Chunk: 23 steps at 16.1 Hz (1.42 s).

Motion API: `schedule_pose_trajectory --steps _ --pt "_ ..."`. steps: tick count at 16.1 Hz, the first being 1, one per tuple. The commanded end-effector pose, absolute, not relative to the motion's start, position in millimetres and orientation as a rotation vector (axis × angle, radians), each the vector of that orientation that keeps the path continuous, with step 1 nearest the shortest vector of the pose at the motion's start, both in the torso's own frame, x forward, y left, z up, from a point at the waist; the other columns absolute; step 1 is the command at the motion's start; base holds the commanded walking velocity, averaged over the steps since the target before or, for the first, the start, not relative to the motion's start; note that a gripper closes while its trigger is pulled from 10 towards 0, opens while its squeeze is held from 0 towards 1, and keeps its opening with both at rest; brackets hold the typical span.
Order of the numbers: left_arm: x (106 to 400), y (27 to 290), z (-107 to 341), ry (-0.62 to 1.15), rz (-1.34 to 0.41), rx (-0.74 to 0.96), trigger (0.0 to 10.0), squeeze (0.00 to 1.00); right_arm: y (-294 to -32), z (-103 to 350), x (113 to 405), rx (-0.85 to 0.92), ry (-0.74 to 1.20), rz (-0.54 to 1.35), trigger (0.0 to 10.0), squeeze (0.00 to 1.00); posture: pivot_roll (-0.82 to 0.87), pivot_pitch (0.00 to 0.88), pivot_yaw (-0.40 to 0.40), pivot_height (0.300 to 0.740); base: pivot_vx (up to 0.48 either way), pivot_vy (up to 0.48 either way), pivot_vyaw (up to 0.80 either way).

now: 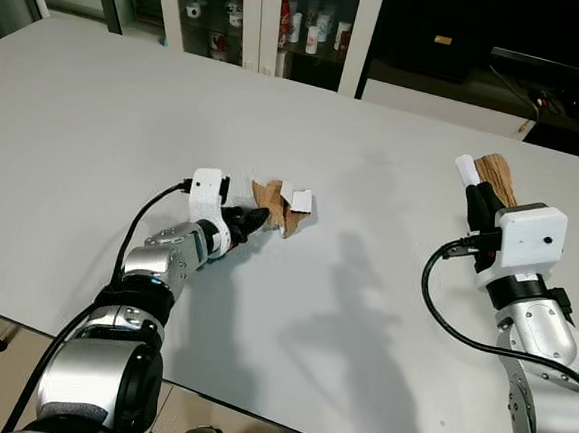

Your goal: Picking trash to rubbish bin

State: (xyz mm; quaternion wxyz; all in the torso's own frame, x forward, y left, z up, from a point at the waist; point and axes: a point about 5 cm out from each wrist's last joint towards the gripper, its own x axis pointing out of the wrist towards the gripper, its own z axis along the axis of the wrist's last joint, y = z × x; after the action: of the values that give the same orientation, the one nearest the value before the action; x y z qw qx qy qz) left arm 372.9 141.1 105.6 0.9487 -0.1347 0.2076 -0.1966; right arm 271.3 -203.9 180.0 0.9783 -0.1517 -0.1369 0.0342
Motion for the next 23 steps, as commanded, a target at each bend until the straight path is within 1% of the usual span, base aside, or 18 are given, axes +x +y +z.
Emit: schedule_pose_trajectory --steps 1,7,13,16,19,23 --pt "366 140 89 0.495 -0.381 -0.293 0.0 0.00 -209 183 268 -0.313 -0.285 0.048 10.0 0.00 0.18 0.098 -0.036 0.740 0.000 0.000 0.00" --pt "370 143 93 0.444 -0.361 -0.324 0.0 0.00 -209 183 267 -0.314 -0.281 0.044 10.0 0.00 0.18 0.099 -0.034 0.740 0.000 0.000 0.00" --pt "378 146 106 0.339 -0.323 -0.325 0.0 0.00 -209 183 267 -0.317 -0.281 0.044 10.0 0.00 0.17 0.099 -0.035 0.740 0.000 0.000 0.00" --pt "382 147 117 0.249 -0.305 -0.265 0.0 0.00 -210 183 267 -0.318 -0.281 0.044 10.0 0.00 0.17 0.093 -0.035 0.740 0.000 0.000 0.00" --pt "388 144 138 0.078 -0.266 -0.081 0.0 0.00 -209 183 267 -0.318 -0.281 0.046 10.0 0.00 0.17 0.093 -0.035 0.740 0.000 0.000 0.00" --pt "388 138 152 -0.053 -0.244 0.007 0.0 0.00 -208 183 268 -0.317 -0.280 0.051 10.0 0.00 0.18 0.095 -0.039 0.740 0.000 0.000 0.00"
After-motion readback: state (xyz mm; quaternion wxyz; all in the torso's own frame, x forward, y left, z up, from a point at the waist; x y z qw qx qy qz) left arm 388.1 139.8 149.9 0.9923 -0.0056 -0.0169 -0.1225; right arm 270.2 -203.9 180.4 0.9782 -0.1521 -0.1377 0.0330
